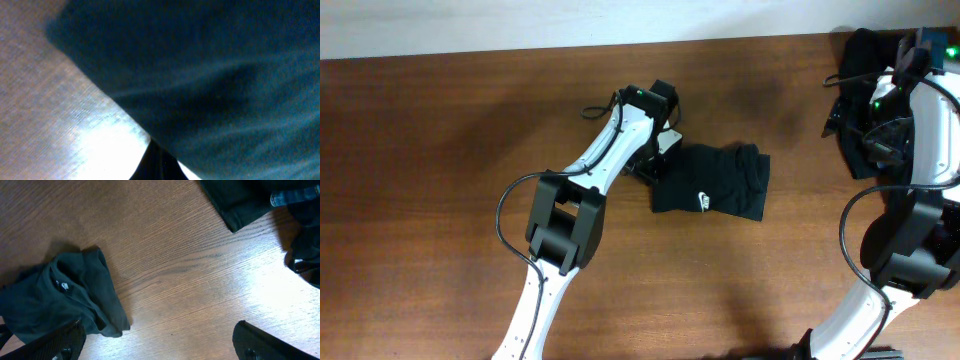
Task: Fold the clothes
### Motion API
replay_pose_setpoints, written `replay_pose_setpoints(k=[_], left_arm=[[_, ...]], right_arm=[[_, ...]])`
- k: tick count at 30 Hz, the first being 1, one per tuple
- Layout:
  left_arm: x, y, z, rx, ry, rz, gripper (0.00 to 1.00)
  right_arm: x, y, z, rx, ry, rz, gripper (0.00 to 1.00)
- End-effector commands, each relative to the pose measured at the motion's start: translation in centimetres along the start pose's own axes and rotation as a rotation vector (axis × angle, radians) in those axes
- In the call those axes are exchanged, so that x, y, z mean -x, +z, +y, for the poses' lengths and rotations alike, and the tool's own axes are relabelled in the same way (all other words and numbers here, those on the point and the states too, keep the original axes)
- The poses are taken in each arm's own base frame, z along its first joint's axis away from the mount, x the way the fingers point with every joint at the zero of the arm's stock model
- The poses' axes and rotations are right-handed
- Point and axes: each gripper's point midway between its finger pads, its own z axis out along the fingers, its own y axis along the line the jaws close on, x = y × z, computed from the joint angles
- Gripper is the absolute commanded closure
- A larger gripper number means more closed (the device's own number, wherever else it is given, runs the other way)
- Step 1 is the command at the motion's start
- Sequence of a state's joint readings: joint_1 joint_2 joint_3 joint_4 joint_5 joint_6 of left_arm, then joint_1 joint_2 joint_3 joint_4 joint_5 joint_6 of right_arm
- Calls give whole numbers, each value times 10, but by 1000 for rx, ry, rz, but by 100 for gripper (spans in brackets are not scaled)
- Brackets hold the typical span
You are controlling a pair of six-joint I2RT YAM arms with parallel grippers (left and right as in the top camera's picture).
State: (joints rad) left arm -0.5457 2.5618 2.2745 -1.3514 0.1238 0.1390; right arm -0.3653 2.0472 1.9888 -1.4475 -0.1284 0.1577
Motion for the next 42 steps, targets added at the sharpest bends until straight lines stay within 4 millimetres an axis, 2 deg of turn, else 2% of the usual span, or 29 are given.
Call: replay_pose_setpoints(k=[1,5,9,16,18,21,24,29,38,42], left_arm=[[-3,7,8,37,3,21,100],[10,0,50,264,-56,-35,100],[43,-9,67,355,-64,-169,100],[107,-31,69,356,-67,-454,100],[118,-32,59,300,-44,-497,100],[124,-29,32,156,36,-518,100],[121,-23,14,67,62,-507,100],[108,-13,3,48,70,-440,100],[43,8,-6,5,38,-163,100],[11,11,-34,-116,33,-33,100]], right_arm=[[3,-7,-1,-5,7,-24,1],[3,-7,-1,-5,7,-24,1],[3,-7,-1,-5,7,-24,1],[3,-7,-1,-5,7,-24,1],[3,-7,-1,-5,7,-24,1],[3,-7,-1,-5,7,-24,1],[3,-7,-1,-5,7,-24,1],[3,-7,-1,-5,7,-24,1],[3,-7,-1,-5,7,-24,1],[3,-7,-1,-5,7,-24,1]])
